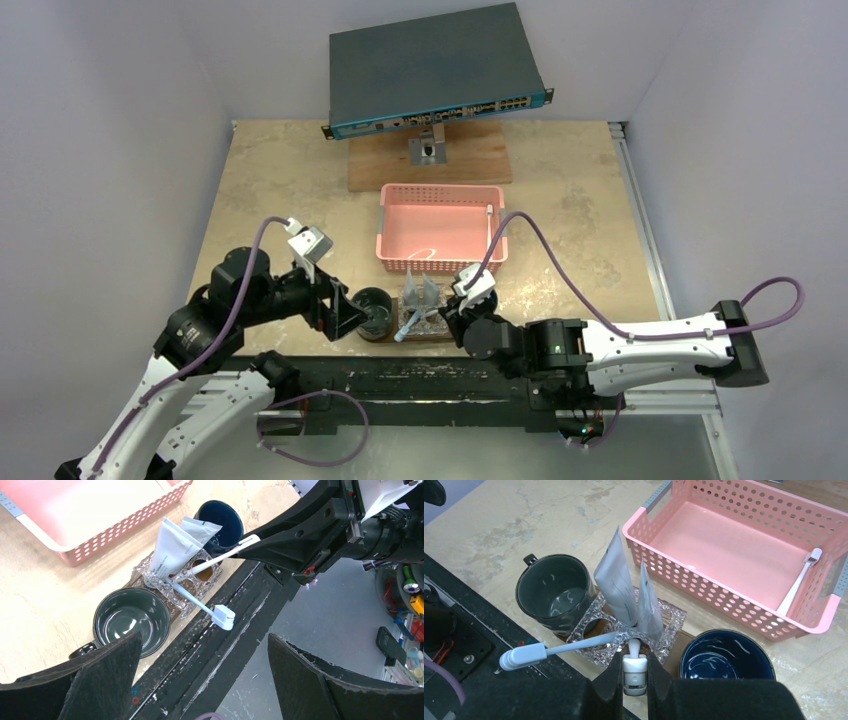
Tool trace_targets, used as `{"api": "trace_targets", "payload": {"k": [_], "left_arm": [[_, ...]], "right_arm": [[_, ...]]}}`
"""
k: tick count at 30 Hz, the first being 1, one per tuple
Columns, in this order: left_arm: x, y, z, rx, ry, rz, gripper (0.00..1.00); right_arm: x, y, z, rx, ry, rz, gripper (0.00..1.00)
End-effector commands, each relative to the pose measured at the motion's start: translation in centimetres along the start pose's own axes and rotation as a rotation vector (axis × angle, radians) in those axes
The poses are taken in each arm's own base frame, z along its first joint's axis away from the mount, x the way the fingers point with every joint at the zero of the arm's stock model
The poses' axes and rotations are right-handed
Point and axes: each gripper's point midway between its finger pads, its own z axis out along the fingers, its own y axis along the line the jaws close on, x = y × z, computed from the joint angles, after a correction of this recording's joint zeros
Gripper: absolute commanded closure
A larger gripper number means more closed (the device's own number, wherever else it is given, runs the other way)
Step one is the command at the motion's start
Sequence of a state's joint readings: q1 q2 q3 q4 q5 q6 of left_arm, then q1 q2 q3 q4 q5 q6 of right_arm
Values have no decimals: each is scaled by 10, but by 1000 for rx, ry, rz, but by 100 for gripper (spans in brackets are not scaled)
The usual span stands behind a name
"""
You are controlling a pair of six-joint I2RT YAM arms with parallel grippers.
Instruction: Prepare toiletry sets of a toothbrush and toothpaste on the tray
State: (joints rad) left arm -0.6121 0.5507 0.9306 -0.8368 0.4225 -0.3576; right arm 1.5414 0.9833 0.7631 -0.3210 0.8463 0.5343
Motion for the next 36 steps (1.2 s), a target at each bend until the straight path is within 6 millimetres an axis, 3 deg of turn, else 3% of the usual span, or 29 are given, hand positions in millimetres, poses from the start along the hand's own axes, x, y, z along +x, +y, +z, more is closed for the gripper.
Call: {"api": "trace_targets", "payload": {"k": [1,18,26,36], "left_arm": [[-6,-2,4,13,-21,-6,5],[-6,-2,5,18,-19,-11,5],[-5,-3,6,22,-21,-17,5],[-4,-2,6,22,-18,-20,5]], "right_arm": [[-3,1,-4,-14,-18,27,94],[0,2,-10,-25,-8,22,85],[5,2,-12,-27,-3,23,75],[10,5,-15,42,-33,-17,80]]}}
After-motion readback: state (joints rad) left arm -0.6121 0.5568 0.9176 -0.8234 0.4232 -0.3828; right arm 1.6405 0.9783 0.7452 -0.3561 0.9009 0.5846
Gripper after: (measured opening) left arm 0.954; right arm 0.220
